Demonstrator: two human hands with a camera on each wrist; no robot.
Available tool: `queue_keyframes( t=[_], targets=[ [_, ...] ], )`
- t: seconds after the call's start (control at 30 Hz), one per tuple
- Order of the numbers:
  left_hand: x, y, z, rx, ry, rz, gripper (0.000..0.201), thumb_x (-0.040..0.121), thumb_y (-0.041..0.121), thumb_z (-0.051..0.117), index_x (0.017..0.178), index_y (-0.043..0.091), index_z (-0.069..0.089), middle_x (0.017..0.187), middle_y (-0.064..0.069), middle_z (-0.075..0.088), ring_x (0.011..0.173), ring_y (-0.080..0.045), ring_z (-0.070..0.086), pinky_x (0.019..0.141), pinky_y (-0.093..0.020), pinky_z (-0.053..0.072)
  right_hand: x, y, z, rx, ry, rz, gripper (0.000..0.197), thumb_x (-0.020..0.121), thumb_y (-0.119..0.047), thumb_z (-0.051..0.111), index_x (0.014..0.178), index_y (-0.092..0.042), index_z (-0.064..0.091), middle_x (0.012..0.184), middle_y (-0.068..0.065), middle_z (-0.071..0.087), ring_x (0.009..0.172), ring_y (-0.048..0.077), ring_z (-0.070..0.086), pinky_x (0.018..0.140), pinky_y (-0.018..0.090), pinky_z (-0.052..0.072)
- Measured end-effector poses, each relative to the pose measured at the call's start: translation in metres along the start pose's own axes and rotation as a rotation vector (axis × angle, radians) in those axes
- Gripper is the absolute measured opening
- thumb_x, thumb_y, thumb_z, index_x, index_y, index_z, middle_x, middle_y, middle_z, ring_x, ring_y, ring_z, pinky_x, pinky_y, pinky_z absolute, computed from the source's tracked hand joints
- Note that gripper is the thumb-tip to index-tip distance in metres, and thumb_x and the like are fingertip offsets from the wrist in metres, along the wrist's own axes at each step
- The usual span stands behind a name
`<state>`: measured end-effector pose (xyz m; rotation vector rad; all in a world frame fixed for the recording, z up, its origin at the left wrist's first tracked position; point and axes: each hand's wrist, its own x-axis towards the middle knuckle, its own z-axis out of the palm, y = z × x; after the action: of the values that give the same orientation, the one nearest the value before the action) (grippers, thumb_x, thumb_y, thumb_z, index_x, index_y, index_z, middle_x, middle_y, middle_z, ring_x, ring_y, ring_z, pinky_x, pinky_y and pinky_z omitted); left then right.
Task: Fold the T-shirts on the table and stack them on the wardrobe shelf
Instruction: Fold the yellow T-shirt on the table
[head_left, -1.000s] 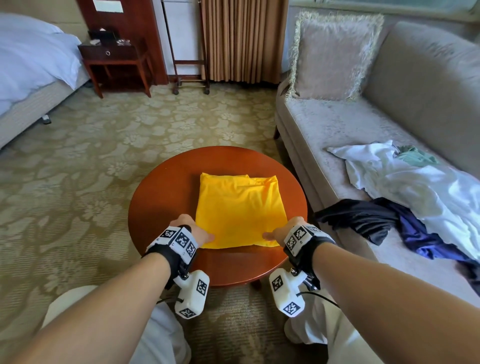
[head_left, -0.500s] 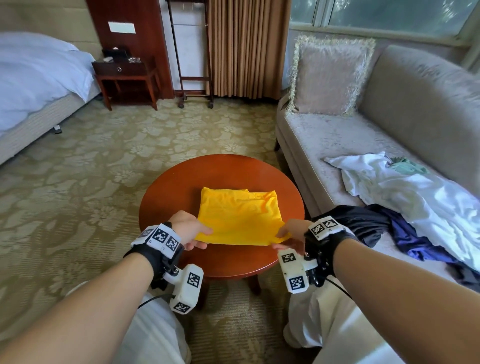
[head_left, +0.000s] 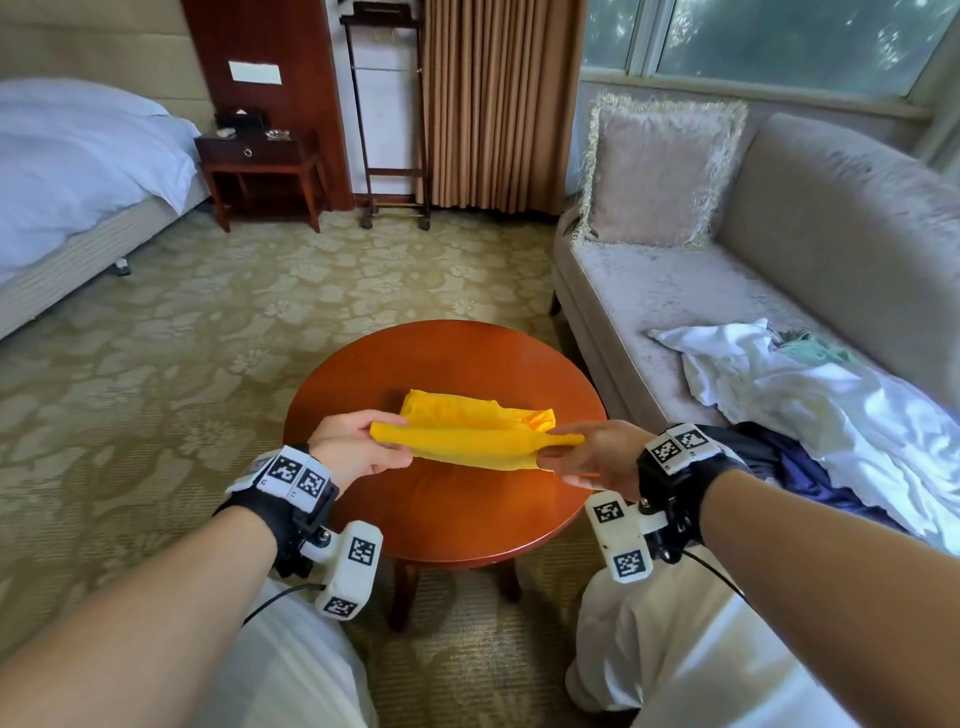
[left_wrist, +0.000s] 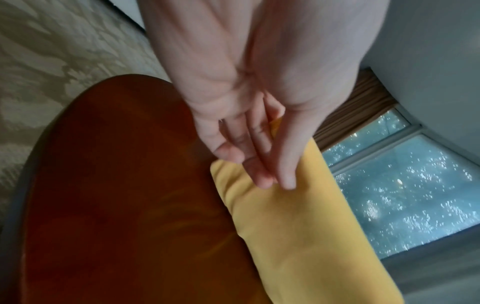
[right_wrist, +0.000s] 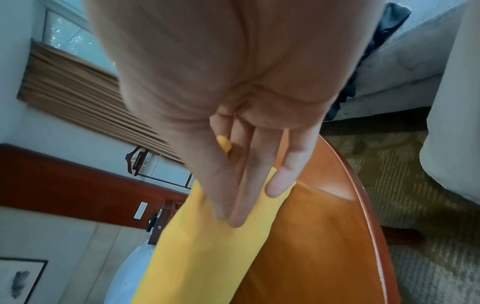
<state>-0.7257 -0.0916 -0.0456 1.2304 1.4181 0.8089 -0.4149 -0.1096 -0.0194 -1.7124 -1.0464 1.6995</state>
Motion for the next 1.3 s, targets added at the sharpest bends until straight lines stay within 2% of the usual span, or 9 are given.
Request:
queue_keyframes(
  t=[0.07,0.17,0.27,0.53,0.7,0.83,0.97,1.17,1.3],
  targets=[
    [0.006,0.000,0.002,0.097,0.043,0.071,0.030,0.075,0.002,0.079,0.101,0.017,0.074,0.084,-0.009,0.076,0.078,-0.016,0.070,0.072,-0.028,0.053,0.005,0.002,-0.006,-0.019,0.014,-0.010,0.050,0.069,-0.003,0.082,0.116,-0.009,0.067,0.108,0.012,0.072,0.096,0.021,0.070,0.081,0.030,0.056],
    [0.014,0.002,0.006,0.222,0.089,0.186,0.015,0.083,0.013,0.075,0.087,0.027,0.073,0.075,0.003,0.073,0.067,-0.004,0.067,0.061,-0.016,0.047,0.009,-0.005,-0.006,-0.081,0.113,-0.012,0.032,0.082,-0.013,0.076,0.113,-0.014,0.067,0.096,0.006,0.075,0.080,0.015,0.071,0.066,0.024,0.053],
    [0.025,0.001,0.004,0.306,0.113,0.216,0.009,0.084,0.025,0.075,0.081,0.033,0.072,0.087,0.007,0.070,0.082,-0.013,0.064,0.069,-0.021,0.046,0.017,-0.009,-0.002,-0.233,0.303,-0.031,0.029,0.074,-0.032,0.083,0.097,-0.025,0.067,0.100,0.000,0.067,0.093,0.017,0.062,0.083,0.032,0.054],
    [0.056,-0.003,0.006,0.197,0.031,0.200,0.008,0.093,0.027,0.063,0.098,0.032,0.066,0.099,0.012,0.072,0.097,-0.006,0.068,0.092,-0.033,0.053,0.048,-0.010,-0.004,-0.182,0.307,-0.138,0.063,0.083,-0.042,0.072,0.136,-0.014,0.052,0.135,0.008,0.055,0.126,0.028,0.050,0.098,0.038,0.039],
    [0.083,-0.007,0.009,0.380,0.107,0.156,0.025,0.096,0.039,0.054,0.099,0.016,0.063,0.108,-0.002,0.068,0.105,-0.018,0.062,0.093,-0.041,0.050,0.072,-0.008,0.003,-0.332,0.444,-0.195,0.044,0.094,-0.045,0.055,0.128,-0.019,0.058,0.122,0.007,0.062,0.110,0.027,0.058,0.088,0.034,0.046],
    [0.102,-0.008,0.022,0.553,0.227,0.170,0.032,0.098,0.041,0.051,0.085,0.012,0.056,0.090,-0.008,0.065,0.087,-0.024,0.060,0.075,-0.036,0.047,0.101,-0.006,0.007,-0.461,0.592,-0.137,0.022,0.095,-0.046,0.050,0.081,-0.029,0.053,0.097,0.005,0.059,0.083,0.023,0.053,0.072,0.030,0.041],
    [0.121,-0.015,0.029,0.606,0.264,0.116,0.043,0.098,0.040,0.050,0.070,0.008,0.045,0.067,-0.013,0.052,0.070,-0.032,0.053,0.057,-0.034,0.034,0.121,-0.006,0.010,-0.532,0.648,-0.063,0.032,0.098,-0.042,0.047,0.110,-0.015,0.061,0.105,0.011,0.063,0.080,0.024,0.052,0.069,0.030,0.040],
    [0.137,-0.024,0.029,0.719,0.297,0.038,0.048,0.097,0.045,0.051,0.076,0.001,0.055,0.067,-0.014,0.054,0.062,-0.025,0.047,0.055,-0.033,0.030,0.144,-0.004,0.015,-0.575,0.620,0.025,0.028,0.098,-0.041,0.045,0.093,-0.015,0.055,0.096,0.009,0.059,0.076,0.025,0.054,0.065,0.030,0.041],
    [0.141,-0.018,0.031,0.858,0.289,-0.063,0.046,0.095,0.052,0.049,0.091,0.007,0.058,0.082,-0.009,0.062,0.086,-0.031,0.058,0.066,-0.033,0.039,0.143,-0.012,0.018,-0.538,0.678,0.080,0.037,0.094,-0.043,0.051,0.109,-0.011,0.059,0.098,0.009,0.060,0.073,0.023,0.055,0.066,0.031,0.044]
  ],
)
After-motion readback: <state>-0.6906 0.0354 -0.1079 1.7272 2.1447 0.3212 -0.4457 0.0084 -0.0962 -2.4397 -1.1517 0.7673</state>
